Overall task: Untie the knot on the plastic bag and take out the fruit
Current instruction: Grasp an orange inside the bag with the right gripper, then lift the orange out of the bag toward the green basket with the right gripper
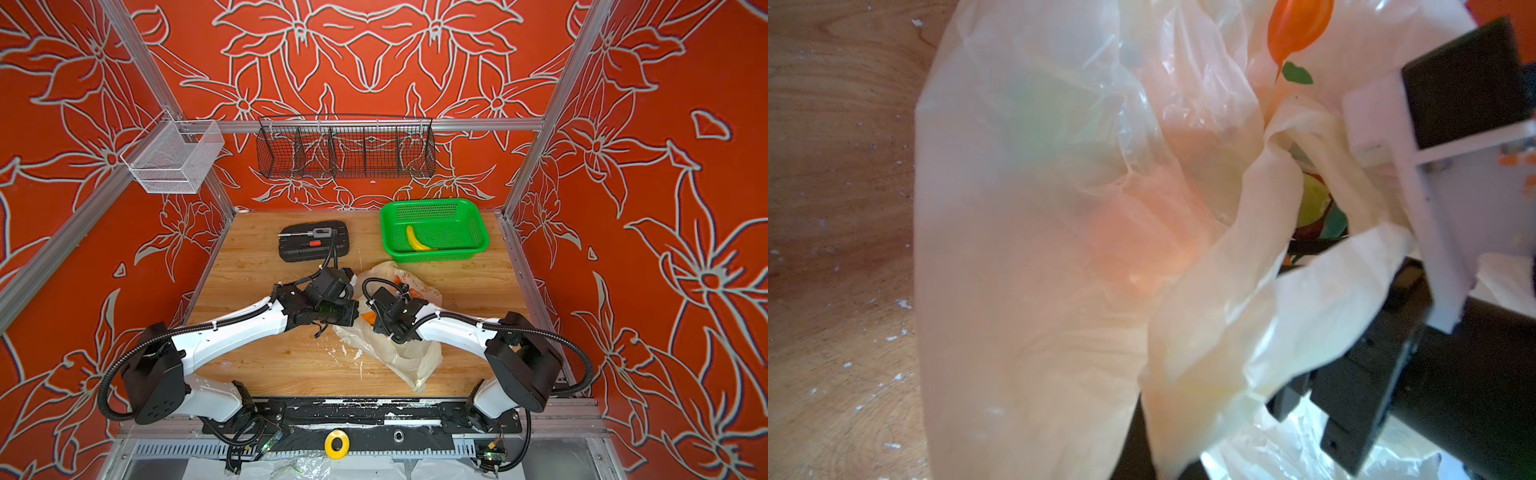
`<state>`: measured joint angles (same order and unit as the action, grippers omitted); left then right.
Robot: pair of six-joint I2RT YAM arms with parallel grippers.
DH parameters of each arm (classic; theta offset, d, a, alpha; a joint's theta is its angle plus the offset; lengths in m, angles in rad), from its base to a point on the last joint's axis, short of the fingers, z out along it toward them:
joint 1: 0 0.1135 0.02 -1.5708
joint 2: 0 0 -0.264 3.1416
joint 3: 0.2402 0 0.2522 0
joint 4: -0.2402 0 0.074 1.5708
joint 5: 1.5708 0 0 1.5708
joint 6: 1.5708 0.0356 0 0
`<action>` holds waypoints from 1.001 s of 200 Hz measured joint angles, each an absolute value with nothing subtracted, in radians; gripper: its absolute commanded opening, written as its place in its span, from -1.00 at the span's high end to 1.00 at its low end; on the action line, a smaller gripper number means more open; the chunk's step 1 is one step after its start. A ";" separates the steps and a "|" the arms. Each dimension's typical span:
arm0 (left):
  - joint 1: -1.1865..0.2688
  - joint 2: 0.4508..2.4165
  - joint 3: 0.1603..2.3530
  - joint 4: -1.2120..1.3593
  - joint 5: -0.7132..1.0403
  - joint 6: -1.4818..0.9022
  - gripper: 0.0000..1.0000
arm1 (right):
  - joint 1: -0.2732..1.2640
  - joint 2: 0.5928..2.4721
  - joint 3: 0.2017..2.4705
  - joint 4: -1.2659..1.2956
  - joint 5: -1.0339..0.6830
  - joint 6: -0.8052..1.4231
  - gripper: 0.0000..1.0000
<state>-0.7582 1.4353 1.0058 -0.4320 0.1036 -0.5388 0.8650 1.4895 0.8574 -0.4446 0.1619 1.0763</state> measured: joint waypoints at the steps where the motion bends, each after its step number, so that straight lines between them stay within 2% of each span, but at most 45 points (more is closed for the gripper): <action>1: -0.758 1.435 1.006 -0.432 0.104 -0.539 1.00 | 0.865 1.487 0.856 -0.444 0.163 1.076 -0.28; 45: -0.758 1.435 1.006 -0.432 0.110 -0.539 0.98 | 0.865 1.368 0.831 -0.428 0.185 1.037 -0.25; 57: -0.758 1.435 1.006 -0.432 0.110 -0.539 0.92 | 0.865 1.344 0.831 -0.408 0.186 1.019 -0.24; 117: -0.758 1.406 1.010 -0.429 0.110 -0.548 0.13 | 0.865 1.302 0.803 -0.360 0.153 0.920 -0.23; 141: -0.757 1.379 1.010 -0.420 0.114 -0.539 -0.09 | 0.865 1.226 0.754 -0.339 0.105 0.882 -0.23; 174: -0.757 1.333 1.015 -0.407 0.121 -0.522 -0.55 | 0.865 1.096 0.701 -0.310 0.035 0.846 -0.23; 200: -0.756 1.282 1.019 -0.398 0.129 -0.494 -0.80 | 0.865 0.997 0.682 -0.307 -0.009 0.817 -0.23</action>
